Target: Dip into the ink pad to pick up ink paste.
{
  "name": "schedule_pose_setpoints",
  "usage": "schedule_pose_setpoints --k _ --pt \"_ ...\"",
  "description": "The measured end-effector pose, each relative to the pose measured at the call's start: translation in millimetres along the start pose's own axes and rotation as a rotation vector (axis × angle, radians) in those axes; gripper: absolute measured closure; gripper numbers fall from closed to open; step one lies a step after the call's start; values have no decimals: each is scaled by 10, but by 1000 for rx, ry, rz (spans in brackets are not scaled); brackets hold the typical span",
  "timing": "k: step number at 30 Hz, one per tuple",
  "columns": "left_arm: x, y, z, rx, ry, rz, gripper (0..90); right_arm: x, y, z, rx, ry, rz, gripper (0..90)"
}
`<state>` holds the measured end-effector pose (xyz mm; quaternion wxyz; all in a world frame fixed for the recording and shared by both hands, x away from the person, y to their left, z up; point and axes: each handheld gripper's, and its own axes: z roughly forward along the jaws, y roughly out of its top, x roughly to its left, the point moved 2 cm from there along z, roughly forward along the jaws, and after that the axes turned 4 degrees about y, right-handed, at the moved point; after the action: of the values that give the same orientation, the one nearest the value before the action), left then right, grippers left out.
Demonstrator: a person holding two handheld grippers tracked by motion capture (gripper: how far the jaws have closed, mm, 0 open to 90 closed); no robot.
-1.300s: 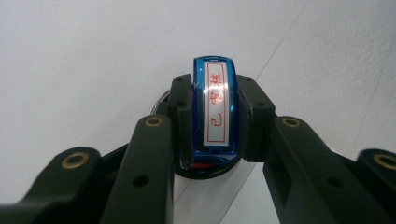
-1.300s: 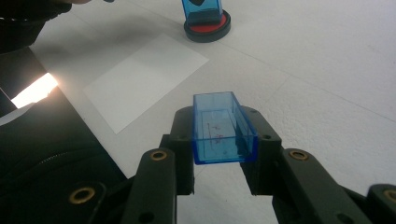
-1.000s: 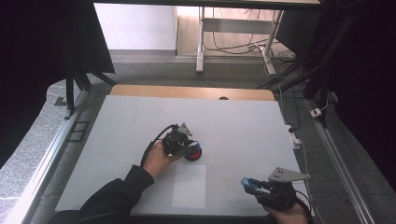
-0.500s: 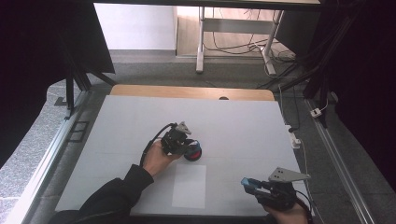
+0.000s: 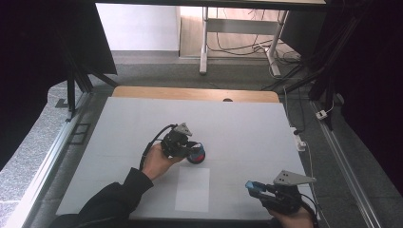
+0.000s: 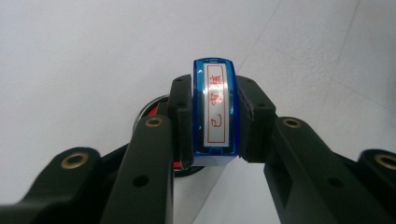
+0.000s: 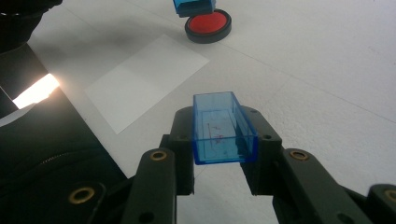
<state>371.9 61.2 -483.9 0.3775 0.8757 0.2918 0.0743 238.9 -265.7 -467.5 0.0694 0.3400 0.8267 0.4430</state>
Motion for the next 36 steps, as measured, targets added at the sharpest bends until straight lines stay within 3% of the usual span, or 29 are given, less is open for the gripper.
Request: schedule_pose_setpoints --k 21,36 --pt "-139 -39 -295 -55 -65 12 704 0 0 -2 -1 3 -1 687" --pt "-208 -83 -418 -63 -83 25 704 4 1 -1 1 5 -7 687"
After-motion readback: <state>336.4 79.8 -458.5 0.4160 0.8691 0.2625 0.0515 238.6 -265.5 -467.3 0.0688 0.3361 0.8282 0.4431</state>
